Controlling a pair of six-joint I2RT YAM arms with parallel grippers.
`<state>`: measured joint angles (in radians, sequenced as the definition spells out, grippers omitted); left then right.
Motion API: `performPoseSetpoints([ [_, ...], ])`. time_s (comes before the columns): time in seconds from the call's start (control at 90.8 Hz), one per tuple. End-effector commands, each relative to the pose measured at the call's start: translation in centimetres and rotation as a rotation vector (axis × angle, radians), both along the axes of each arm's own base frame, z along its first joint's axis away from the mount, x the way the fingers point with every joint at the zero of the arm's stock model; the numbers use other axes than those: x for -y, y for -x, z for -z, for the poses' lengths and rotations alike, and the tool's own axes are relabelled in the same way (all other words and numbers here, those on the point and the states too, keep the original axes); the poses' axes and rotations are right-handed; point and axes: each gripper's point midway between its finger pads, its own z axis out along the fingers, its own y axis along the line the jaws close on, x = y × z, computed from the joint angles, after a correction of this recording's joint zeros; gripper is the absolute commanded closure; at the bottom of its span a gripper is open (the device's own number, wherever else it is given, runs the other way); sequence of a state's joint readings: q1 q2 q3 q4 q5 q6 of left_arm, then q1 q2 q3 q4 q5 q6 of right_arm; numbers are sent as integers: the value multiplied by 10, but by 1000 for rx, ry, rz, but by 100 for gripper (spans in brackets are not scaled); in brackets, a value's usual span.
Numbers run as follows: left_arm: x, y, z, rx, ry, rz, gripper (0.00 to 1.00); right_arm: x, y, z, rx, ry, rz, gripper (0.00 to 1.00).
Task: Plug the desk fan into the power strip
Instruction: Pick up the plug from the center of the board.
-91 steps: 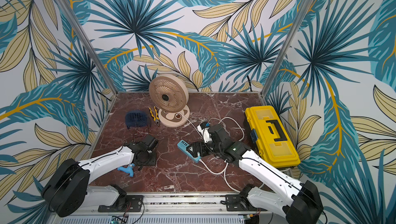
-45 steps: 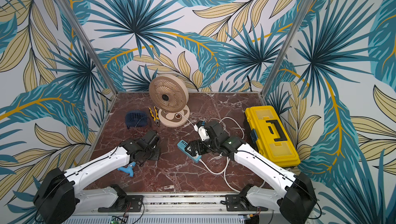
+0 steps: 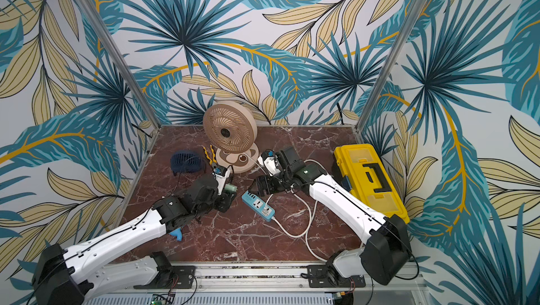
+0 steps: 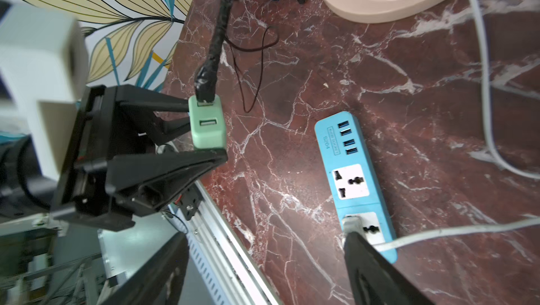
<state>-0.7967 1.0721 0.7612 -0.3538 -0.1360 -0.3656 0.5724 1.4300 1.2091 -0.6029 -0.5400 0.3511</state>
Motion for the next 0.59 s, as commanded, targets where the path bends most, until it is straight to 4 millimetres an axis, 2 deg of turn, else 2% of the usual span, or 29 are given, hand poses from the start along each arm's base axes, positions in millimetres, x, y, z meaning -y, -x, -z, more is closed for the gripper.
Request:
performPoseSetpoints([
  [0.0, 13, -7, -23, 150, 48, 50, 100, -13, 7, -18, -71, -95, -86, 21],
  [0.121, 22, -6, -27, 206, 60, 93, 100, -24, 6, -27, -112, -146, -132, 28],
  [0.308, 33, 3, -31, 262, 47, 146, 100, -31, -1, -30, -147, -160, -144, 36],
  [0.584, 41, 10, -27, 277, 31, 172, 100, -39, 4, -18, -199, -174, -176, 46],
])
